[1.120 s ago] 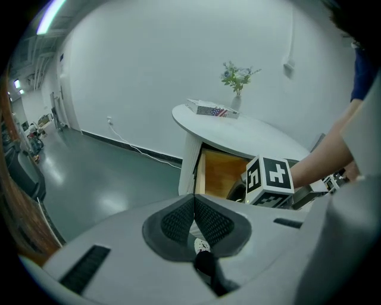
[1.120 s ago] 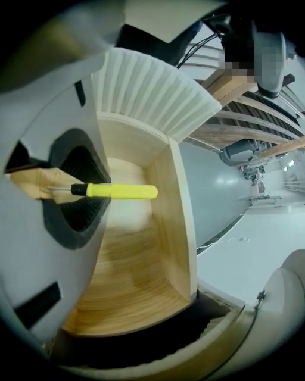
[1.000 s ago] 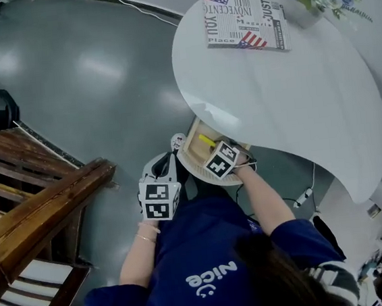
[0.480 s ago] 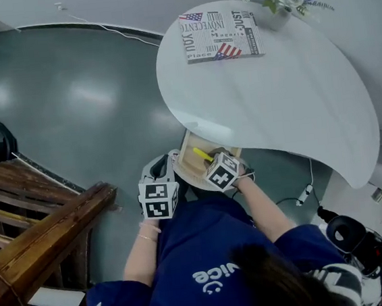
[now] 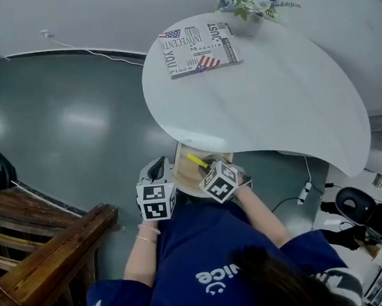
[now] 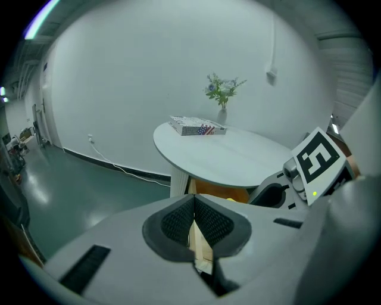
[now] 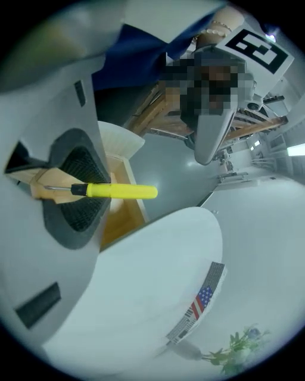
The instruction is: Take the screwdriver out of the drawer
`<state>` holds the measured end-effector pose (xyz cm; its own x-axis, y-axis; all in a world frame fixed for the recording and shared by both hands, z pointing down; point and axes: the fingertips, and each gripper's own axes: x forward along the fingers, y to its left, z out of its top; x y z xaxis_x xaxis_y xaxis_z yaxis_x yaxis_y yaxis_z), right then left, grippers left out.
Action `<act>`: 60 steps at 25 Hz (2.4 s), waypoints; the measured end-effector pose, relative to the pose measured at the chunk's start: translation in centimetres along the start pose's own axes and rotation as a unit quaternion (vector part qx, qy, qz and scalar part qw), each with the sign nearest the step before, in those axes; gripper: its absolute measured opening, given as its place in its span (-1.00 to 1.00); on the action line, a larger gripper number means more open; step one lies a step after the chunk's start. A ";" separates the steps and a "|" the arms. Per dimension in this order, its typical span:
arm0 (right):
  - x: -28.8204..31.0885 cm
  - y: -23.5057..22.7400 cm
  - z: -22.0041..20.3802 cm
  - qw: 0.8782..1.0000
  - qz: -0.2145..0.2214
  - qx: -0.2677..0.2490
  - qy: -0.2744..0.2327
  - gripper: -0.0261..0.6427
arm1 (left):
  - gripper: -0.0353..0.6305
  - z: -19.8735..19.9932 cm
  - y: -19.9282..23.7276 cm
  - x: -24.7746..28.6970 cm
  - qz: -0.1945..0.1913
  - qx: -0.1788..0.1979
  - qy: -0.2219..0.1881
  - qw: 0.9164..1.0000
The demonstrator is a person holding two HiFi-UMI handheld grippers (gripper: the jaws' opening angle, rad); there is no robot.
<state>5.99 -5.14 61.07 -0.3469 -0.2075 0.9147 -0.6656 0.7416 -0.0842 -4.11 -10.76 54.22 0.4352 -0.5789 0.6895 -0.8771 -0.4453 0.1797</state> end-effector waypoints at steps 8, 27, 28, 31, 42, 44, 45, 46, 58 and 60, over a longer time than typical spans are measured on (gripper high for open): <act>-3.2 -0.6 2.4 0.997 -0.019 0.049 -0.055 -0.69 | -0.88 1.9 0.0 -0.1 -0.016 0.019 -0.015 1.000; -11.9 -5.9 3.7 0.943 -0.152 0.226 -0.191 -0.69 | -0.88 7.6 -3.2 -0.7 -0.054 0.078 -0.088 0.992; -12.5 -6.2 3.7 0.937 -0.162 0.232 -0.203 -0.69 | -0.88 7.9 -3.4 -0.8 -0.056 0.079 -0.093 0.991; -14.4 -7.0 3.6 0.921 -0.197 0.244 -0.233 -0.69 | -0.88 8.9 -4.2 -1.3 -0.061 0.083 -0.108 0.989; -20.3 -9.1 4.0 0.867 -0.298 0.246 -0.314 -0.69 | -0.88 12.3 -7.5 -2.8 -0.080 0.089 -0.157 0.980; -21.4 -9.2 4.4 0.855 -0.313 0.240 -0.336 -0.69 | -0.88 13.0 -7.6 -3.2 -0.080 0.088 -0.169 0.978; -21.9 -9.3 4.5 0.850 -0.321 0.236 -0.345 -0.69 | -0.88 13.4 -7.6 -3.5 -0.080 0.089 -0.175 0.977; -22.4 -9.4 4.6 0.845 -0.328 0.233 -0.353 -0.69 | -0.88 13.8 -7.8 -3.7 -0.080 0.089 -0.180 0.976; -22.4 -9.5 4.8 0.839 -0.327 0.236 -0.365 -0.69 | -0.88 14.3 -8.1 -4.2 -0.077 0.101 -0.190 0.974; -22.3 -9.5 5.0 0.840 -0.327 0.233 -0.366 -0.69 | -0.88 14.3 -8.0 -4.1 -0.075 0.101 -0.189 0.974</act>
<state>16.79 -10.76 39.47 -0.0062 -0.9358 0.3524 -0.9990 0.0215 0.0396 3.98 -14.60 39.90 0.6334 -0.6897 0.3508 -0.7560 -0.6483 0.0905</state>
